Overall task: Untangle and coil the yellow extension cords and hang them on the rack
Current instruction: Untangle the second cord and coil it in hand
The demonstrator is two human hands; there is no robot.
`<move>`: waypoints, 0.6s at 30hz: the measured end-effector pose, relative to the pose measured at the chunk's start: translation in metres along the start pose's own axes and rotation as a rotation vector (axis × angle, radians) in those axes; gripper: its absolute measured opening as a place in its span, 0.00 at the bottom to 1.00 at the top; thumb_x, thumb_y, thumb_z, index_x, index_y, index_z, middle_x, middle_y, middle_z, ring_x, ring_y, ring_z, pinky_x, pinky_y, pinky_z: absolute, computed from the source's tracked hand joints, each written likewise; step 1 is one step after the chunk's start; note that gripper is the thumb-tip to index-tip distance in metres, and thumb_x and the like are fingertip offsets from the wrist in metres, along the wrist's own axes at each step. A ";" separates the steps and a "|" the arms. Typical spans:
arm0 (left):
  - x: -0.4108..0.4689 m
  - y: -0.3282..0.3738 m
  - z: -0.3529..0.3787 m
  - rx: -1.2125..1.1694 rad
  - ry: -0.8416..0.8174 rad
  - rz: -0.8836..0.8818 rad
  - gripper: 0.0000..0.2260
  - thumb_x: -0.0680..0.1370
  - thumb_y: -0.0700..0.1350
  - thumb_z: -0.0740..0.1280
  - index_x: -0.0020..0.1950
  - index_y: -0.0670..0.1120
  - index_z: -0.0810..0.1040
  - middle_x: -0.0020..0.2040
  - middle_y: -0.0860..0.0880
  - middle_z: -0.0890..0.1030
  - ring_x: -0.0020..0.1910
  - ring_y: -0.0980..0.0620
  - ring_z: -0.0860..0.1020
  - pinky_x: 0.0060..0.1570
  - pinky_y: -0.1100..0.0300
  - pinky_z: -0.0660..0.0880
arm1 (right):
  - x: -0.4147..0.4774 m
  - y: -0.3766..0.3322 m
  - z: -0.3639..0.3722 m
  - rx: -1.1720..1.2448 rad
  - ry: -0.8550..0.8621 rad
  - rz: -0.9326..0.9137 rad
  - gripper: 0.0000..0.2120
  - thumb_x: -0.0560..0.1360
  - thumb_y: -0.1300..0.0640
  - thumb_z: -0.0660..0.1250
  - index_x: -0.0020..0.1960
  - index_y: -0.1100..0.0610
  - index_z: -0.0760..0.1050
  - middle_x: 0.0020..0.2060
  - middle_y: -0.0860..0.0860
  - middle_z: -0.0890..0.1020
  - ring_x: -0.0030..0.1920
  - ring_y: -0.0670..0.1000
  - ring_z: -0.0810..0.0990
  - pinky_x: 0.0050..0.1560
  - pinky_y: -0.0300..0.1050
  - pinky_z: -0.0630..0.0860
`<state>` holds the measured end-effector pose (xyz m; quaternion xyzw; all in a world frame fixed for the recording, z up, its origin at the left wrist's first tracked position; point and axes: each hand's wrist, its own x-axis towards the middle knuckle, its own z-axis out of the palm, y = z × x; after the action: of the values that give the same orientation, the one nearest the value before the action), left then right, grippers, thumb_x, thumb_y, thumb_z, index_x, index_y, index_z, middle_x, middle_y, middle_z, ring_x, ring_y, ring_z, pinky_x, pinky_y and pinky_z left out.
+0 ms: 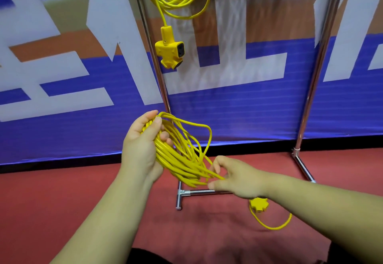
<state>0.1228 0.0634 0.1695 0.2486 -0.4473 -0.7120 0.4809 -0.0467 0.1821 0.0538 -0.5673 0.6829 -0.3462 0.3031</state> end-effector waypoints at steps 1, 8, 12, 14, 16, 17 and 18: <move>0.004 0.002 -0.006 -0.021 0.021 -0.009 0.07 0.82 0.36 0.63 0.57 0.44 0.76 0.35 0.47 0.75 0.26 0.56 0.72 0.25 0.63 0.73 | 0.000 0.000 -0.003 -0.001 0.037 -0.009 0.20 0.69 0.49 0.78 0.41 0.47 0.64 0.48 0.50 0.78 0.32 0.39 0.69 0.38 0.37 0.67; 0.032 0.005 -0.039 -0.137 0.173 -0.047 0.06 0.81 0.35 0.63 0.55 0.44 0.76 0.37 0.45 0.74 0.26 0.56 0.74 0.27 0.64 0.74 | -0.001 0.010 -0.030 0.045 0.158 -0.019 0.17 0.74 0.54 0.74 0.44 0.54 0.64 0.37 0.48 0.76 0.32 0.48 0.72 0.38 0.43 0.70; 0.045 -0.003 -0.053 -0.146 0.234 -0.080 0.07 0.82 0.35 0.63 0.57 0.44 0.75 0.37 0.45 0.74 0.26 0.56 0.74 0.27 0.63 0.74 | -0.011 0.032 -0.038 0.088 0.033 0.169 0.21 0.72 0.45 0.75 0.39 0.53 0.64 0.28 0.45 0.70 0.31 0.47 0.71 0.39 0.51 0.72; 0.050 -0.008 -0.058 -0.140 0.233 -0.112 0.07 0.82 0.35 0.63 0.57 0.44 0.75 0.38 0.45 0.74 0.26 0.56 0.74 0.27 0.63 0.74 | -0.015 0.031 -0.045 0.175 0.045 0.227 0.20 0.71 0.45 0.73 0.37 0.52 0.63 0.29 0.46 0.68 0.31 0.48 0.68 0.36 0.49 0.69; 0.053 -0.013 -0.058 -0.128 0.229 -0.147 0.07 0.82 0.36 0.63 0.57 0.44 0.76 0.38 0.45 0.75 0.26 0.56 0.75 0.28 0.64 0.74 | -0.018 0.024 -0.053 0.356 0.093 0.278 0.15 0.77 0.55 0.68 0.37 0.53 0.64 0.29 0.49 0.68 0.30 0.50 0.64 0.34 0.45 0.63; 0.054 -0.015 -0.057 -0.125 0.225 -0.161 0.07 0.82 0.37 0.63 0.57 0.45 0.76 0.38 0.45 0.76 0.26 0.56 0.75 0.28 0.64 0.74 | -0.019 0.020 -0.057 0.430 0.121 0.309 0.12 0.78 0.59 0.65 0.38 0.53 0.65 0.29 0.50 0.68 0.30 0.49 0.62 0.34 0.44 0.61; 0.055 -0.018 -0.055 -0.127 0.213 -0.177 0.07 0.82 0.37 0.63 0.57 0.45 0.76 0.38 0.45 0.76 0.27 0.56 0.75 0.28 0.64 0.74 | -0.021 0.016 -0.062 0.471 0.151 0.328 0.11 0.78 0.60 0.63 0.38 0.54 0.67 0.29 0.50 0.69 0.29 0.49 0.62 0.33 0.44 0.61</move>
<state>0.1347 -0.0053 0.1318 0.3301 -0.3243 -0.7481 0.4757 -0.1022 0.2127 0.0776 -0.3358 0.6870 -0.4829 0.4267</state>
